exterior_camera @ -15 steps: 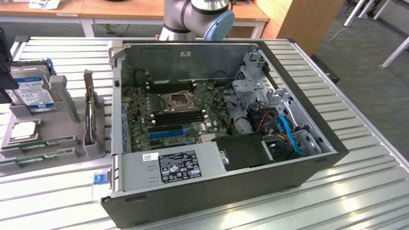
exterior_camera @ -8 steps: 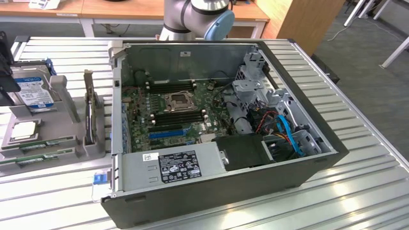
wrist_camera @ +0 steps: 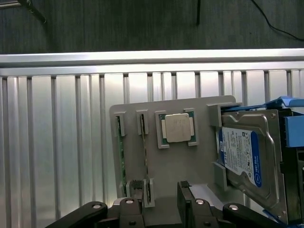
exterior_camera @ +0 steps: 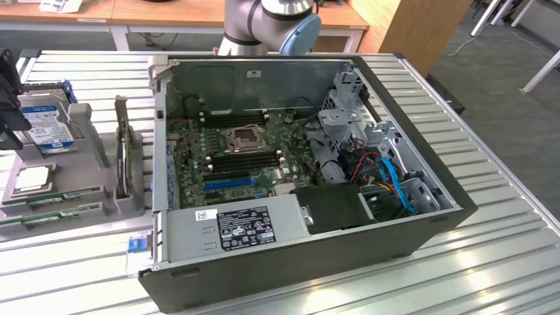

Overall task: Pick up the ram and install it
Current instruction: 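Pick up the ram and move it above insertion slot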

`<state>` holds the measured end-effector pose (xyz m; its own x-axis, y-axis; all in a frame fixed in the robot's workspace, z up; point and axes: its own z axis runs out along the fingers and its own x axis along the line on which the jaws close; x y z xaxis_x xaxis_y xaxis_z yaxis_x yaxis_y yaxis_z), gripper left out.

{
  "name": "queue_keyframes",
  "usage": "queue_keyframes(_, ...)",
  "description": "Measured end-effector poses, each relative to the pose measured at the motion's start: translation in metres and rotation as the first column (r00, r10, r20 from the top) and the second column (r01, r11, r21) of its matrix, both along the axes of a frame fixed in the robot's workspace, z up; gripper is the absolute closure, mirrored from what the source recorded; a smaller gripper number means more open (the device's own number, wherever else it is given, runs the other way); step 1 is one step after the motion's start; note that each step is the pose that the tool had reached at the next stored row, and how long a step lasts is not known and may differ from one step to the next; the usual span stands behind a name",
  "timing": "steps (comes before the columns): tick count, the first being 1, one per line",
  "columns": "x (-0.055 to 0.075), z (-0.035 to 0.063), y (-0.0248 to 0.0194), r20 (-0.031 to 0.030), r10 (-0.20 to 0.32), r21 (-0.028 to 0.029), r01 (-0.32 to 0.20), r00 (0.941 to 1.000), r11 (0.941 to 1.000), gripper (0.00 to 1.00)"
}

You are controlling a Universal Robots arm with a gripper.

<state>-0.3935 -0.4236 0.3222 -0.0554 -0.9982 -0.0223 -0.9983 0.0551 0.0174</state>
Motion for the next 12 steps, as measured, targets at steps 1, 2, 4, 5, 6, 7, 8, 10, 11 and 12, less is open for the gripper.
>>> queue_keyframes(1,0.0,-0.0018,0.0,0.0,0.0,0.0001,0.0,1.0,1.0,0.59)
queue_keyframes(2,0.0,-0.0035,0.0,0.0,0.0,0.0,0.0,1.0,1.0,0.59)
queue_keyframes(4,0.0,-0.0072,0.0,0.0,0.0,0.0,0.0,1.0,1.0,0.59)
queue_keyframes(5,0.0,-0.009,0.0,0.0,0.0,0.0001,0.0,1.0,1.0,0.59)
queue_keyframes(6,0.0,-0.0108,0.0,0.0001,0.0,0.0001,0.0,1.0,1.0,0.59)
queue_keyframes(7,0.0,-0.0126,0.0,0.0,0.0,0.0,0.0,1.0,1.0,0.59)
queue_keyframes(8,0.0,-0.0145,0.0,0.0001,0.0,0.0001,0.0,1.0,1.0,0.59)
queue_keyframes(10,0.0,-0.018,0.0,0.0,0.0,0.0,0.0,1.0,1.0,0.59)
queue_keyframes(11,0.0,-0.0198,0.0,0.0,0.0,0.0,0.0,1.0,1.0,0.59)
queue_keyframes(12,0.0,-0.0216,0.0,0.0001,0.0,0.0001,0.0,1.0,1.0,0.59)
